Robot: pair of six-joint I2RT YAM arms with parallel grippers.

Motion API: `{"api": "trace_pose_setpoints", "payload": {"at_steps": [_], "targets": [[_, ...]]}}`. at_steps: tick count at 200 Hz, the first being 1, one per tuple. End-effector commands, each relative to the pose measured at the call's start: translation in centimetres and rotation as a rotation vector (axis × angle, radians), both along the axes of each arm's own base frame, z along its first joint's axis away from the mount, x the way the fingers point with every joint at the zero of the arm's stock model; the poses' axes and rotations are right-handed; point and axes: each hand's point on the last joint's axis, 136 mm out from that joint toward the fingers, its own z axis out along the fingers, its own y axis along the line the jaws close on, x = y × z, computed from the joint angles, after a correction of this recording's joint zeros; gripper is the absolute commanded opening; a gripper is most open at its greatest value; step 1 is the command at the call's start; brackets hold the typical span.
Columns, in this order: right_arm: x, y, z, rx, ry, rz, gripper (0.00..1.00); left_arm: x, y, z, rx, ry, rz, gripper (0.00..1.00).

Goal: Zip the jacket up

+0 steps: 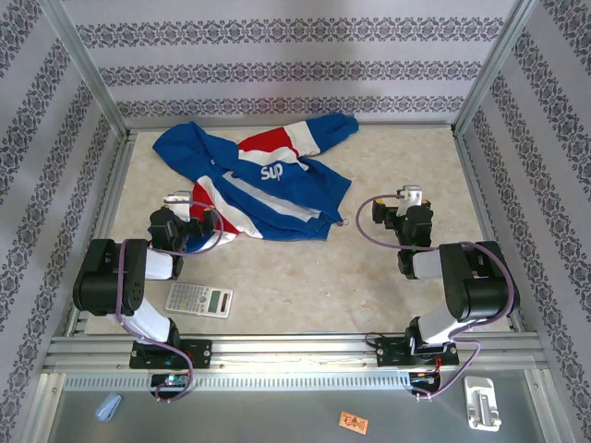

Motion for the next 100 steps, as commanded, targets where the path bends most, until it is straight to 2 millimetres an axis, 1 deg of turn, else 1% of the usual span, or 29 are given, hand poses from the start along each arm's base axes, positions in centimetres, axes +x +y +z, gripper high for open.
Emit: {"api": "trace_pose_setpoints", "payload": {"at_steps": [1, 100], "targets": [[0.39, -0.09, 1.12, 0.007, -0.035, 0.004, 0.98, 0.34, -0.46, 0.69, 0.018, -0.016, -0.023, 1.00], [0.40, -0.05, 1.14, 0.008, -0.036, 0.006, 0.98, 0.34, -0.46, 0.66, 0.018, -0.016, -0.023, 1.00]]}}
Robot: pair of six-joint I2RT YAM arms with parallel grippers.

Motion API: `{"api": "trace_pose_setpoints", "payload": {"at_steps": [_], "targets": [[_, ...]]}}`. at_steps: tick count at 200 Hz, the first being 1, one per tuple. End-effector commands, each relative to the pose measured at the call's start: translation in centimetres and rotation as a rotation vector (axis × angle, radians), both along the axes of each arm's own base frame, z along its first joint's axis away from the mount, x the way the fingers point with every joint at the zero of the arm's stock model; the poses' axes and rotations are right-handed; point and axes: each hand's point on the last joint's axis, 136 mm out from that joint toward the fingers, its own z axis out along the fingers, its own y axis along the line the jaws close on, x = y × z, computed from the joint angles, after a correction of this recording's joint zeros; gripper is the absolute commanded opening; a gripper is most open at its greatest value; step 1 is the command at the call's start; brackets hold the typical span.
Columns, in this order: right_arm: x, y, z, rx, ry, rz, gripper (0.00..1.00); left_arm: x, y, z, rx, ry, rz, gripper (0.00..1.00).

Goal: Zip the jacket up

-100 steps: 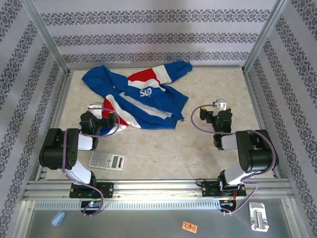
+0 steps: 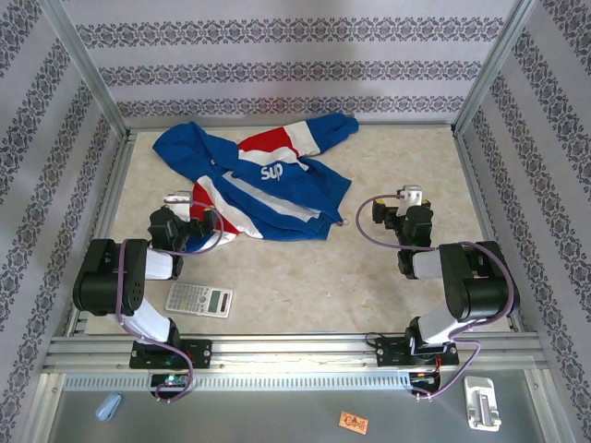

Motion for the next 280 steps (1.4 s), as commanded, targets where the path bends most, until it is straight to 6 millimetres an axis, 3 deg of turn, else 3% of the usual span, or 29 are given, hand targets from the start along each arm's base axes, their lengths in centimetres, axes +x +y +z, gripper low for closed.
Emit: {"api": "trace_pose_setpoints", "payload": {"at_steps": [1, 205, 233, 237, 280], "targets": [[0.4, -0.1, 1.1, 0.008, -0.036, 0.006, 0.98, 0.3, -0.5, 0.7, 0.011, -0.014, -0.021, 1.00], [0.3, -0.1, 1.1, 0.010, -0.036, 0.006, 0.98, 0.3, -0.1, 0.7, 0.010, -0.015, 0.002, 1.00], [0.3, 0.2, 1.9, 0.014, -0.075, 0.020, 0.98, 0.4, 0.4, 0.7, 0.010, -0.013, 0.033, 1.00], [-0.5, 0.3, 1.1, 0.013, -0.054, 0.028, 0.98, 0.4, 0.4, 0.7, 0.009, -0.013, 0.033, 1.00], [-0.9, 1.9, 2.8, -0.050, -0.057, 0.082, 0.98, -0.3, 1.7, 2.9, 0.010, -0.020, 0.111, 1.00]]}}
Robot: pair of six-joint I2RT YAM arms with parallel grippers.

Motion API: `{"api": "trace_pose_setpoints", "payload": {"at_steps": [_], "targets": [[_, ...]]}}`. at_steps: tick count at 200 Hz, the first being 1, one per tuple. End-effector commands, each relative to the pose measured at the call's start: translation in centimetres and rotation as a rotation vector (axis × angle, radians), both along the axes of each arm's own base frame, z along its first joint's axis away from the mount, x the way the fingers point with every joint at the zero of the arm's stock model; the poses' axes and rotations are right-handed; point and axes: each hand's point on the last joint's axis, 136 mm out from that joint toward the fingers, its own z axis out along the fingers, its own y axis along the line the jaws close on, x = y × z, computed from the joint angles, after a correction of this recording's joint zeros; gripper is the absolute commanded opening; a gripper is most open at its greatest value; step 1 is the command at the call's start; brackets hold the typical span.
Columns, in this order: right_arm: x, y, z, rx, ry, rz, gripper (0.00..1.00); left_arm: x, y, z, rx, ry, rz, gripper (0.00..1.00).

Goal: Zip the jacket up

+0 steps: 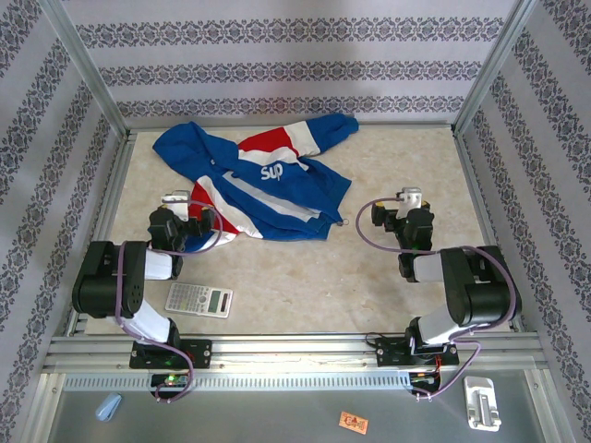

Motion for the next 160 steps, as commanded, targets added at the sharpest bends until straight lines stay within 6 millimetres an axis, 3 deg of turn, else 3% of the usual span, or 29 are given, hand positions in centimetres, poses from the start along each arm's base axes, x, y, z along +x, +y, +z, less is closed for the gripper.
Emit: {"api": "trace_pose_setpoints", "payload": {"at_steps": [1, 14, 22, 47, 65, 84, 109, 130, 160], "targets": [[-0.1, 1.4, 2.2, -0.047, -0.043, 0.048, 0.98, -0.1, 0.6, 2.4, -0.005, -0.022, 0.047, 1.00], [-0.7, 2.9, 2.1, -0.091, -0.019, 0.106, 0.98, -0.3, 0.2, 3.8, -0.008, -0.027, 0.024, 1.00], [-0.1, 4.1, 3.2, -0.116, -0.019, 0.146, 0.97, -0.4, -0.1, 4.4, -0.020, -0.014, 0.010, 1.00], [0.8, 6.1, 3.1, -0.160, 0.136, 0.179, 0.94, -0.3, -1.1, 5.3, -0.109, 0.075, -0.016, 0.90], [1.9, 8.0, 3.6, -0.167, 0.179, 0.203, 0.93, -0.4, -1.9, 5.2, -0.185, 0.154, -0.030, 0.82], [2.9, 11.3, 3.9, -0.202, 0.194, 0.295, 0.92, -0.7, -2.4, 4.8, -0.280, 0.222, -0.011, 0.76], [5.2, 15.9, 4.2, -0.111, 0.261, 0.434, 0.89, -1.9, -2.7, 2.4, -0.363, 0.380, 0.044, 0.73], [7.4, 19.0, 3.1, -0.022, 0.440, 0.496, 0.76, -2.9, -3.5, 0.9, -0.396, 0.491, 0.038, 0.70], [9.9, 21.2, -0.2, -0.040, 0.583, 0.432, 0.49, -4.2, -3.3, -0.5, -0.452, 0.558, 0.126, 0.69]]}}
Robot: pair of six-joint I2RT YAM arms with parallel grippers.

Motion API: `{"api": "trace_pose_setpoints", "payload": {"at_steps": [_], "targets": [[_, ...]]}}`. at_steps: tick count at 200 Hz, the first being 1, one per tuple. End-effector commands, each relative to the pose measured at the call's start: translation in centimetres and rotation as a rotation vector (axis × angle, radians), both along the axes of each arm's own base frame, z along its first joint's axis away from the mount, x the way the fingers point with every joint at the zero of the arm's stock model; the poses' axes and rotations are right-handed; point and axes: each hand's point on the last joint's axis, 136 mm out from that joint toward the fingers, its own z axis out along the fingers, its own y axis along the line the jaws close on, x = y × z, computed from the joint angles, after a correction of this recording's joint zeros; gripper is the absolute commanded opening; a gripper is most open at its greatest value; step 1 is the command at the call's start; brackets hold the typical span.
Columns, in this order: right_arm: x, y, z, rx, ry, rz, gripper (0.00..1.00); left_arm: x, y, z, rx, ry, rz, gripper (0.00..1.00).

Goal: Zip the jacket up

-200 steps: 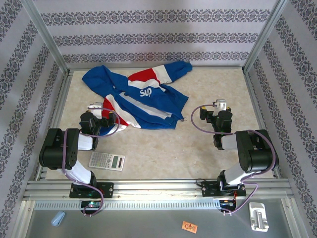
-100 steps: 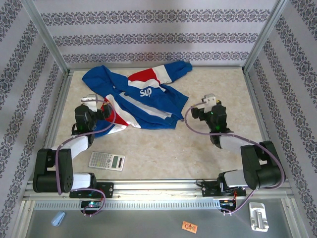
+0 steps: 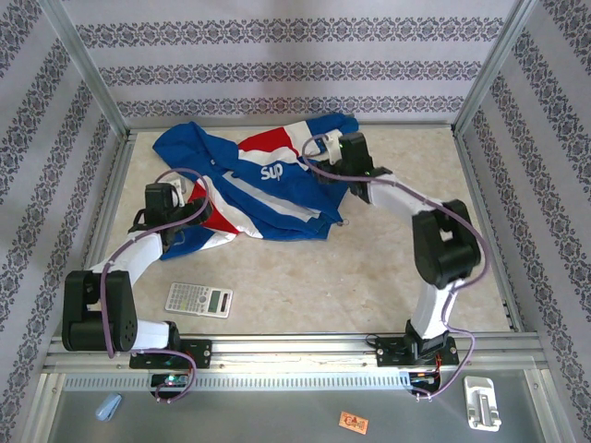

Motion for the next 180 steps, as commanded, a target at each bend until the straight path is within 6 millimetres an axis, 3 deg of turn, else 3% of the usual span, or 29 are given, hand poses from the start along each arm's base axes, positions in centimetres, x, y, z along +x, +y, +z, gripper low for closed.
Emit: {"api": "trace_pose_setpoints", "payload": {"at_steps": [1, 18, 37, 56, 96, 115, 144, 180], "targets": [[-1.5, 1.6, -4.5, -0.037, 0.238, -0.019, 0.48, -2.3, -0.6, -2.1, -0.077, 0.154, 0.072, 0.69], [-1.0, 2.4, -6.2, -0.054, 0.304, -0.052, 0.39, -2.9, -0.7, -2.7, -0.111, 0.194, 0.130, 0.66], [-1.3, 3.1, -8.9, -0.040, 0.460, -0.082, 0.32, -2.7, -2.2, -3.1, -0.150, 0.220, 0.112, 0.63], [-2.6, 3.4, -11.6, -0.068, 0.587, -0.093, 0.22, -1.8, -4.6, -3.4, -0.182, 0.224, 0.047, 0.61], [-6.5, 2.5, -15.6, -0.090, 0.736, -0.110, 0.20, 0.7, -8.5, -5.3, -0.221, 0.303, -0.036, 0.49], [-8.4, 1.6, -15.9, -0.101, 0.759, -0.127, 0.16, 1.9, -10.1, -6.6, -0.236, 0.365, -0.070, 0.40], [-12.7, 1.2, -15.7, -0.075, 0.841, -0.114, 0.06, 3.0, -10.8, -8.5, -0.187, 0.497, -0.052, 0.21], [-18.1, 1.2, -16.1, -0.108, 0.874, -0.094, 0.05, 4.7, -12.4, -9.1, -0.143, 0.539, -0.077, 0.19]]}}
